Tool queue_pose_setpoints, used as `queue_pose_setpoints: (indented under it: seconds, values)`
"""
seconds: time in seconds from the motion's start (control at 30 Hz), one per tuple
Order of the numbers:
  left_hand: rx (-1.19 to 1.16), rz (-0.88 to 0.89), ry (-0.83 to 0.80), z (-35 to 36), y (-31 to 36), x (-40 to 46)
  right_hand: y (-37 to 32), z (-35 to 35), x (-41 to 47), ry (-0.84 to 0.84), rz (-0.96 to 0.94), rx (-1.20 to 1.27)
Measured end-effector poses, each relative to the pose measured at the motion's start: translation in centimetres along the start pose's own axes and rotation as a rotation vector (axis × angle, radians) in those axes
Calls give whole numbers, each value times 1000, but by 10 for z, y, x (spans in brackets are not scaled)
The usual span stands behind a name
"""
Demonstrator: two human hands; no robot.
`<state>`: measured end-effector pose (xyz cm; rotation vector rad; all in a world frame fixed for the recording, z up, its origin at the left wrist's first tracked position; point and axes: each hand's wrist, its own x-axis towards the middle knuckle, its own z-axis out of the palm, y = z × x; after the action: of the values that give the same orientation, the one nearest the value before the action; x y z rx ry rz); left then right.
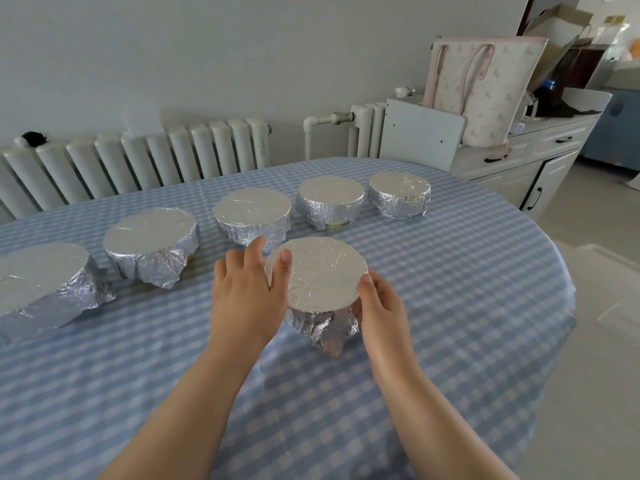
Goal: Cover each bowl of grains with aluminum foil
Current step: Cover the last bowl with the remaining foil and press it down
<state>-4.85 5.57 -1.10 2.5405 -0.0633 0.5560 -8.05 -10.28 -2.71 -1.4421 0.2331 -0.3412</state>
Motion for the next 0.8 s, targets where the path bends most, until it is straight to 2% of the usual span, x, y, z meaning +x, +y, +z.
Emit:
queue_pose_setpoints:
  seconds: [0.07,0.13,0.23,0.3,0.43,0.8]
  values:
    - [-12,59,7,3,-3,2,3,1,-1,57,32,34]
    - [-152,52,-89,6,-4,3,8,1,-2,72,8,-12]
    - [-464,-33,-234,11,-7,6,9,-1,-6,89,-35,-130]
    - [-563,-87,-250,14,-7,6,8,-1,-8,101,-50,-232]
    - [-582,-127,-232,16,-5,5,7,3,-7,149,-24,-271]
    - [-573,-127,-219,16,-5,3,17,10,5,232,149,74]
